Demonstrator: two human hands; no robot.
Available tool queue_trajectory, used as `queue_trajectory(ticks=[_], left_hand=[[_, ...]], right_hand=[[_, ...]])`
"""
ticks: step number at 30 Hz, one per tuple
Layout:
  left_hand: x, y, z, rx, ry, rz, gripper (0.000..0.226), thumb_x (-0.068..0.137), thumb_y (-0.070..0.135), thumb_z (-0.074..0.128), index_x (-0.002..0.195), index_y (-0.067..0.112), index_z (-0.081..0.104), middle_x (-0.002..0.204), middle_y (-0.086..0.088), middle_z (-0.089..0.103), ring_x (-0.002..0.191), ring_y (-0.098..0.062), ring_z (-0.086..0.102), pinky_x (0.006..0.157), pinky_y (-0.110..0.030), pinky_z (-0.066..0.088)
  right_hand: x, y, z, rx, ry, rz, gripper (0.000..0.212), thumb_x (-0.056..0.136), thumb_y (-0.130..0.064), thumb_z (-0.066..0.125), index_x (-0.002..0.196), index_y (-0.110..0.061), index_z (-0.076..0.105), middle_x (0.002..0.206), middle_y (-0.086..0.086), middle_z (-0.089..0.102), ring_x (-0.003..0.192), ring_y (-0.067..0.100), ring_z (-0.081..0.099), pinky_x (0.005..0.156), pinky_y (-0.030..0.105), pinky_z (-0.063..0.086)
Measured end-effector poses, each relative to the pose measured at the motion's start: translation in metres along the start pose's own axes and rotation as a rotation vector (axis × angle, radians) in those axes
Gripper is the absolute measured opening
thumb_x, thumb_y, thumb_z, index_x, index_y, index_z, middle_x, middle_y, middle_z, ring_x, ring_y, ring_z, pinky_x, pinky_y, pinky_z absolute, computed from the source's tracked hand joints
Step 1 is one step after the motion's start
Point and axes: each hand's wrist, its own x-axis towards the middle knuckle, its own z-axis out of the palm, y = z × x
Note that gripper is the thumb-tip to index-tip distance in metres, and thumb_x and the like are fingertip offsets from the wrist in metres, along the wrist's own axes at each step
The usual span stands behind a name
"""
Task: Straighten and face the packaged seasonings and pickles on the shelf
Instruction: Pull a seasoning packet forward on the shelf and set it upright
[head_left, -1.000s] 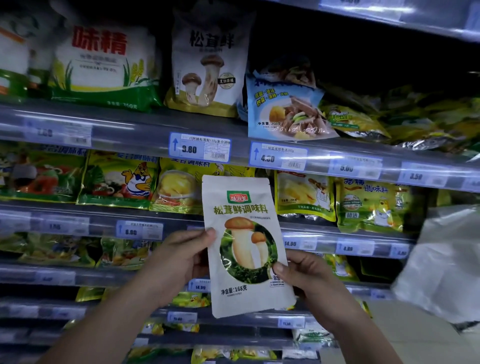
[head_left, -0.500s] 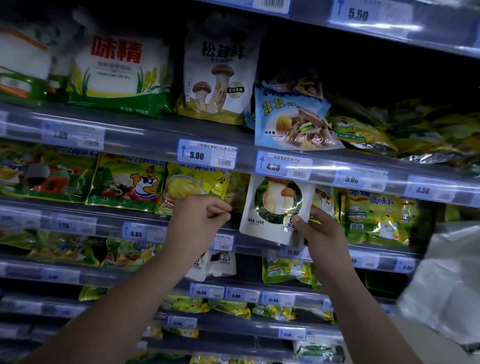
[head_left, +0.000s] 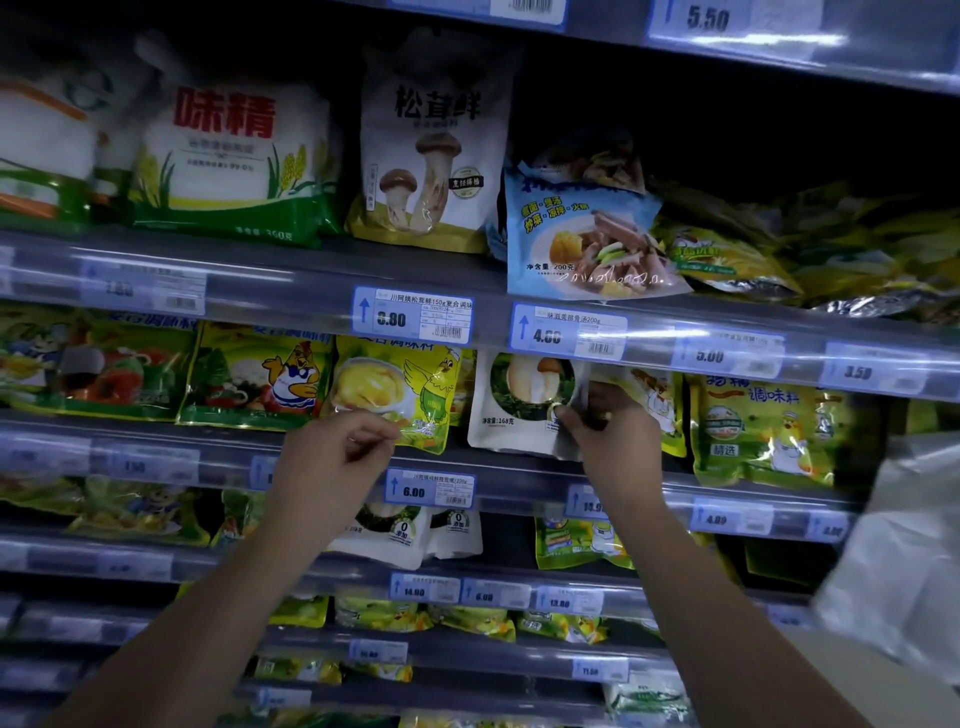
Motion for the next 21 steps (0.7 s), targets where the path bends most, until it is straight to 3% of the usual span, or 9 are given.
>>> queue_trajectory(ticks=[2, 5, 8, 12, 14, 17, 19, 21], left_hand=[[0.003, -0.003, -0.011, 0.033, 0.061, -0.015, 0.016, 0.09, 0.012, 0.069, 0.09, 0.026, 0.076, 0.082, 0.017, 0.071, 0.074, 0.0, 0.067, 0.068, -0.022, 0.052], [0.009, -0.009, -0.026, 0.068, 0.143, -0.047, 0.017, 0.092, 0.012, 0.066, 0.089, 0.027, 0.072, 0.078, 0.017, 0.067, 0.072, 0.0, 0.062, 0.064, -0.02, 0.046], [0.016, -0.017, -0.032, 0.104, 0.174, -0.043, 0.014, 0.092, 0.013, 0.067, 0.098, 0.026, 0.069, 0.087, 0.01, 0.067, 0.079, -0.007, 0.062, 0.073, -0.03, 0.051], [0.026, -0.028, -0.036, 0.21, 0.128, -0.029, 0.034, 0.09, 0.027, 0.069, 0.122, 0.017, 0.062, 0.116, -0.002, 0.068, 0.098, -0.018, 0.065, 0.082, -0.034, 0.052], [0.031, -0.027, -0.037, 0.247, 0.117, -0.023, 0.039, 0.09, 0.031, 0.068, 0.124, 0.013, 0.062, 0.115, -0.003, 0.071, 0.098, -0.021, 0.067, 0.083, -0.034, 0.054], [0.038, -0.021, -0.035, 0.314, 0.08, 0.005, 0.038, 0.088, 0.036, 0.067, 0.118, 0.013, 0.066, 0.105, -0.002, 0.076, 0.087, -0.022, 0.072, 0.077, -0.036, 0.059], [0.04, -0.022, -0.034, 0.323, 0.052, 0.014, 0.04, 0.086, 0.039, 0.068, 0.119, 0.015, 0.066, 0.102, 0.0, 0.076, 0.088, -0.022, 0.071, 0.078, -0.037, 0.06], [0.039, -0.026, -0.035, 0.273, 0.04, 0.011, 0.039, 0.086, 0.036, 0.069, 0.119, 0.016, 0.067, 0.105, 0.0, 0.075, 0.094, -0.023, 0.07, 0.082, -0.039, 0.059]], right_hand=[[-0.002, 0.0, 0.001, -0.113, 0.073, -0.021, 0.03, 0.085, -0.028, 0.079, 0.106, -0.011, 0.068, 0.099, 0.008, 0.071, 0.081, 0.026, 0.064, 0.066, 0.026, 0.044], [-0.007, -0.01, 0.006, -0.109, 0.159, -0.115, 0.041, 0.083, -0.018, 0.08, 0.118, -0.009, 0.061, 0.123, 0.012, 0.057, 0.11, 0.031, 0.056, 0.082, 0.032, 0.047], [-0.017, -0.035, 0.016, -0.045, 0.165, -0.227, 0.029, 0.086, -0.011, 0.073, 0.112, -0.008, 0.062, 0.113, 0.011, 0.059, 0.102, 0.029, 0.057, 0.08, 0.035, 0.049], [-0.027, -0.076, 0.049, 0.002, -0.092, -0.226, 0.015, 0.092, -0.019, 0.065, 0.103, -0.009, 0.066, 0.09, 0.007, 0.069, 0.08, 0.021, 0.066, 0.069, 0.032, 0.054], [-0.026, -0.091, 0.07, -0.078, -0.238, -0.175, 0.024, 0.092, -0.031, 0.064, 0.099, -0.008, 0.062, 0.082, 0.008, 0.068, 0.073, 0.023, 0.066, 0.061, 0.031, 0.052], [-0.022, -0.103, 0.093, -0.176, -0.313, -0.073, 0.047, 0.087, -0.047, 0.067, 0.108, -0.006, 0.058, 0.096, 0.011, 0.07, 0.088, 0.029, 0.068, 0.07, 0.036, 0.057], [-0.019, -0.108, 0.098, -0.101, -0.282, -0.004, 0.058, 0.08, -0.05, 0.076, 0.112, -0.006, 0.056, 0.101, 0.008, 0.069, 0.094, 0.029, 0.067, 0.079, 0.038, 0.057], [-0.017, -0.111, 0.1, 0.058, -0.281, 0.088, 0.06, 0.071, -0.05, 0.084, 0.102, -0.007, 0.057, 0.09, 0.007, 0.067, 0.084, 0.028, 0.066, 0.076, 0.039, 0.057]])
